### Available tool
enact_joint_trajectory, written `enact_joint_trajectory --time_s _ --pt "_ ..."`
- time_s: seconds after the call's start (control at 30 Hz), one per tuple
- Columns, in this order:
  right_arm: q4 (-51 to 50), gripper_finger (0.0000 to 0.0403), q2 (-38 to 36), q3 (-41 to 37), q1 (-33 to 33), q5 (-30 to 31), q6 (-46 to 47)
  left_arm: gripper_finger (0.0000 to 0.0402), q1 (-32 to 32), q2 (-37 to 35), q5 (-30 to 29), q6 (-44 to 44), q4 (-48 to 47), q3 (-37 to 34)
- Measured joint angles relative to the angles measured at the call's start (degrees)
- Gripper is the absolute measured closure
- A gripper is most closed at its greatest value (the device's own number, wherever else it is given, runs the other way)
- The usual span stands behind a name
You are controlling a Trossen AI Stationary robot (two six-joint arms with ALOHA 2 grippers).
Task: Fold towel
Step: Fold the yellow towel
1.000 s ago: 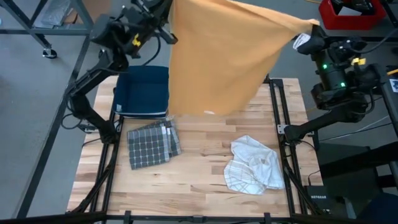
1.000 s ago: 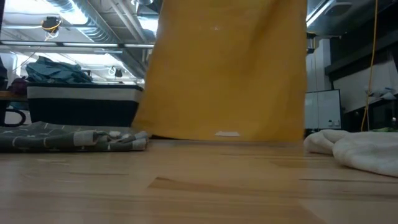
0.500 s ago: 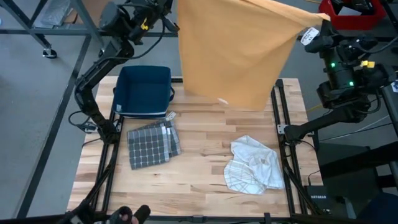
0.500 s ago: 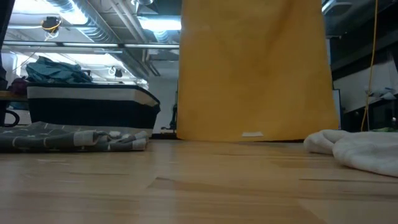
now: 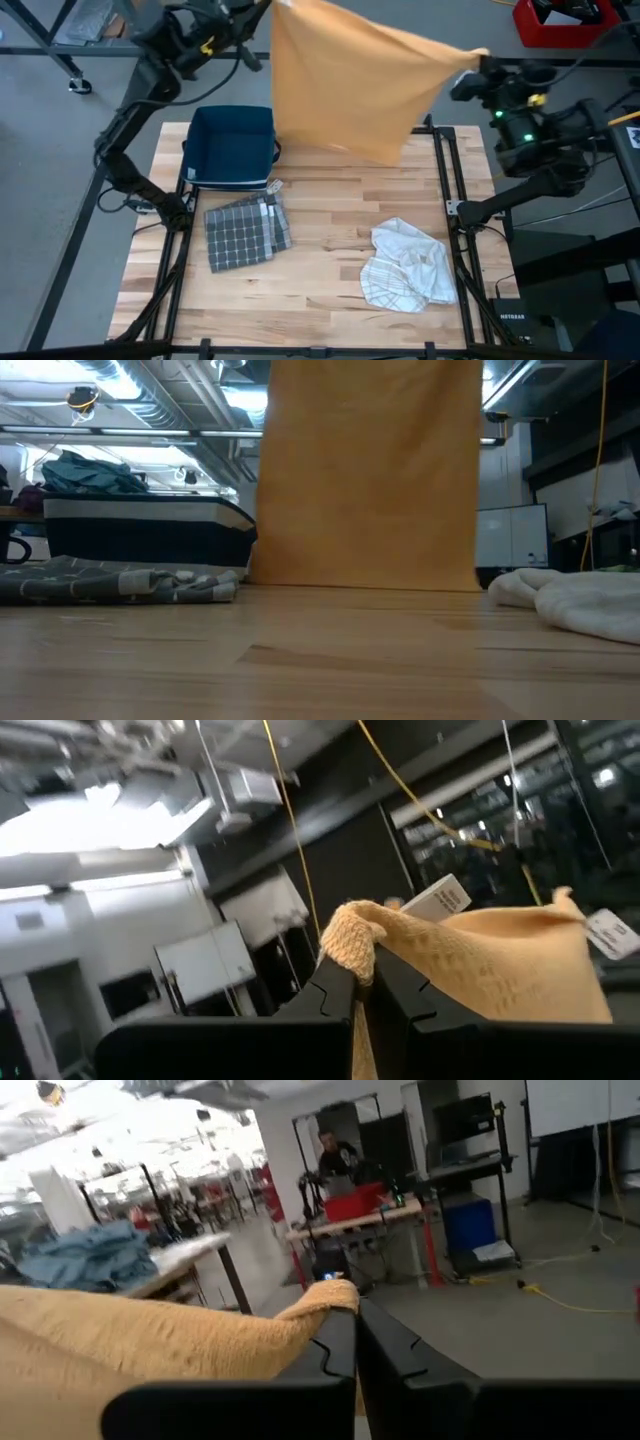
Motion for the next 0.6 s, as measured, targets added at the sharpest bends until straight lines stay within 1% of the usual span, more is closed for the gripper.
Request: enact_joint_trajectory --time_s 0.17,0.33,0.43,0.6 --pt "-0.1 0.04 3.1 0.0 0.0 0.5 0.3 0.0401 -0.7 -4.0 1.1 0.0 -9.7 0.0" --pt "-0.2 0.04 4.6 0.0 0.0 1.1 1.2 0.0401 -1.5 -5.1 2.6 -0.5 -16.4 0.0" --pt "0.1 0.04 4.5 0.0 0.0 2.4 1.3 0.0401 -2.4 -5.1 2.6 -0.3 -19.2 0.0" --pt "-0.1 0.04 2.5 0.0 0.0 2.9 1.4 0.0401 -4.3 -5.0 2.9 -0.2 -20.8 -0.1"
